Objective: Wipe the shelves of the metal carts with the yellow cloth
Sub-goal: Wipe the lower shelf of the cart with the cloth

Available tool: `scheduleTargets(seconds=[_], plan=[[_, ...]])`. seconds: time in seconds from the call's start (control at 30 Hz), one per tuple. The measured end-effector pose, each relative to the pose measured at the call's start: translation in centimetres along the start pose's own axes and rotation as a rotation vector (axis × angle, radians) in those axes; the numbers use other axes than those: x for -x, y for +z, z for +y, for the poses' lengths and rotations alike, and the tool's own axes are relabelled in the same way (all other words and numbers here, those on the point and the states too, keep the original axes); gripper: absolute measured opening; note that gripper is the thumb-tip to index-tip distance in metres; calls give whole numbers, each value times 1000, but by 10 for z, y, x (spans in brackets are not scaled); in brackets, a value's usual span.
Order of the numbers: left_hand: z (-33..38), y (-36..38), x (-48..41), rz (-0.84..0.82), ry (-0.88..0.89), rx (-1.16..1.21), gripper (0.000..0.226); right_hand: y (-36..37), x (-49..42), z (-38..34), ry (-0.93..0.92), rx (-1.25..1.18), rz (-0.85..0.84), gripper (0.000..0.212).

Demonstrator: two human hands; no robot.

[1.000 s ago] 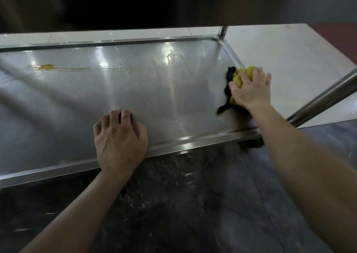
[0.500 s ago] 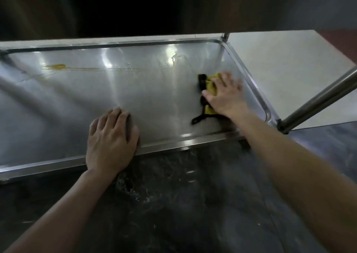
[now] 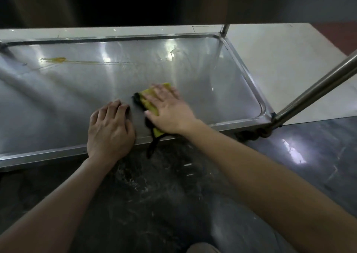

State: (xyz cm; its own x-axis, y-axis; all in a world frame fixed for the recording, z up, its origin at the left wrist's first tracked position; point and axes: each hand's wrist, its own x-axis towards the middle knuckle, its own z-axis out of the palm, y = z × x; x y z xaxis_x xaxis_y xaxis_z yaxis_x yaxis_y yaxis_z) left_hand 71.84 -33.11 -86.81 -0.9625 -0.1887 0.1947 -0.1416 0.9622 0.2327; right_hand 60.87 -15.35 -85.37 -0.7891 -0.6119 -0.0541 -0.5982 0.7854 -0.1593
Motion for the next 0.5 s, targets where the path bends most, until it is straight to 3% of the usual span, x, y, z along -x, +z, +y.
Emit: scheduleTargets(seconds=[0.17,0.27,0.33,0.5], plan=[[0,-1,2,-39,18,1,53,-30,83,180,567,57,32,76],[1,0,0,-18,17,-9,52,-30,96,197,721,126,40,83],[1,-1,1,-16,17,-14,51,-15,74,143,608,129,62,79],[-2,1,-1,-12,7,4,51,6,19,-35,39,43,21,74]])
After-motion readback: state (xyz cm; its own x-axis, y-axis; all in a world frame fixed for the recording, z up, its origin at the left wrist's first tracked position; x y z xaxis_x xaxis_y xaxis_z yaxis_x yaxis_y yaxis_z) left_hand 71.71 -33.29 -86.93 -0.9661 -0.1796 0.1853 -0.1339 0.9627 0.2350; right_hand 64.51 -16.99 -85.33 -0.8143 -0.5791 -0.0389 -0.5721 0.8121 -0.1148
